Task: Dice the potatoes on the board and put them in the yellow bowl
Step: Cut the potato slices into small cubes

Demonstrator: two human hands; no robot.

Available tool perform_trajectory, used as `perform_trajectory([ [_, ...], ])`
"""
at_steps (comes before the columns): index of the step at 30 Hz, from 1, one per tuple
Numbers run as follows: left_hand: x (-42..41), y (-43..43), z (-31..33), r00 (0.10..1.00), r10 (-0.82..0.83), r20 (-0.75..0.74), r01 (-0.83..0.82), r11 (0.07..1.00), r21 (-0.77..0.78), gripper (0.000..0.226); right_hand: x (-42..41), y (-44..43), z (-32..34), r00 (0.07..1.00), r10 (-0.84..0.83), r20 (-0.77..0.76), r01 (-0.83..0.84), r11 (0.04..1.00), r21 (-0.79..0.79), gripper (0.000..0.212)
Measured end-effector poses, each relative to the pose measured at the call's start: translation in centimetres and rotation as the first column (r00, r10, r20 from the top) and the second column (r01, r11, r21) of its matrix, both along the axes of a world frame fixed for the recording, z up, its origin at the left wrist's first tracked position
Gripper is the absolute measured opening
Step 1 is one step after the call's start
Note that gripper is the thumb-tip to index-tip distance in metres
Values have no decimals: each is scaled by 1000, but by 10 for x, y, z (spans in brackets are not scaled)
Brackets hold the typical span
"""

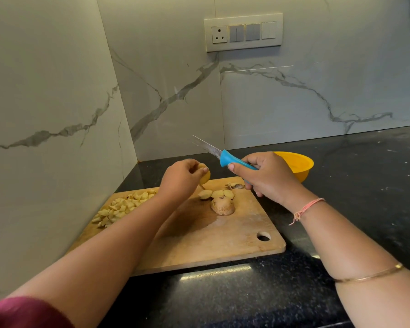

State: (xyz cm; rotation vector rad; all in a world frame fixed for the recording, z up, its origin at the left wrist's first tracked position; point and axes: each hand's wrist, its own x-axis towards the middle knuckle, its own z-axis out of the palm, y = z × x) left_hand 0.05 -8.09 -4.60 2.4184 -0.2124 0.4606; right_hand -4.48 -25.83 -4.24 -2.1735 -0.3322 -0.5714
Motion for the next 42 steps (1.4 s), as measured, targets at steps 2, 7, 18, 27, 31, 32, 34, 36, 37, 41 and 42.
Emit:
perform_trajectory([
  [2, -10, 9, 4, 1000, 22, 12, -22, 1000, 5, 30, 0, 0, -1, 1000, -1, -4, 1, 1000, -9, 27],
  [7, -34, 33, 13, 992, -34, -122, 39, 999, 33, 23, -1, 3, -2, 1000, 9, -29, -10, 1000, -17, 27],
  [18, -49, 51, 0, 968, -127, -216, 184, 946, 266, 52, -9, 24, -10, 990, -139, 14, 137, 947, -290, 32],
  [27, -42, 57, -7, 964, -112, -240, 203, 895, 397, 52, -34, 43, -2, 985, -173, -19, 156, 927, -341, 29],
  [31, -39, 59, -10, 979, -83, -185, 155, 892, 425, 46, -48, 54, -2, 981, -184, -59, 154, 929, -336, 28],
  [32, -40, 59, -11, 983, -74, -171, 142, 893, 427, 46, -51, 56, -3, 980, -186, -77, 150, 930, -336, 27],
  [34, -40, 59, -12, 989, -49, -142, 106, 897, 429, 47, -57, 60, -4, 976, -184, -115, 136, 933, -334, 29],
  [36, -40, 56, -13, 992, -11, -124, 63, 904, 423, 49, -62, 62, -5, 973, -187, -137, 133, 933, -333, 35],
  [37, -39, 55, -14, 993, 9, -120, 42, 906, 422, 50, -65, 64, -6, 972, -191, -140, 135, 932, -336, 38],
  [41, -38, 51, -15, 990, 70, -122, -13, 909, 417, 52, -74, 70, -7, 971, -196, -136, 137, 924, -357, 43],
  [42, -38, 51, -16, 989, 77, -123, -20, 912, 411, 52, -76, 72, -7, 970, -198, -137, 136, 920, -368, 44],
])
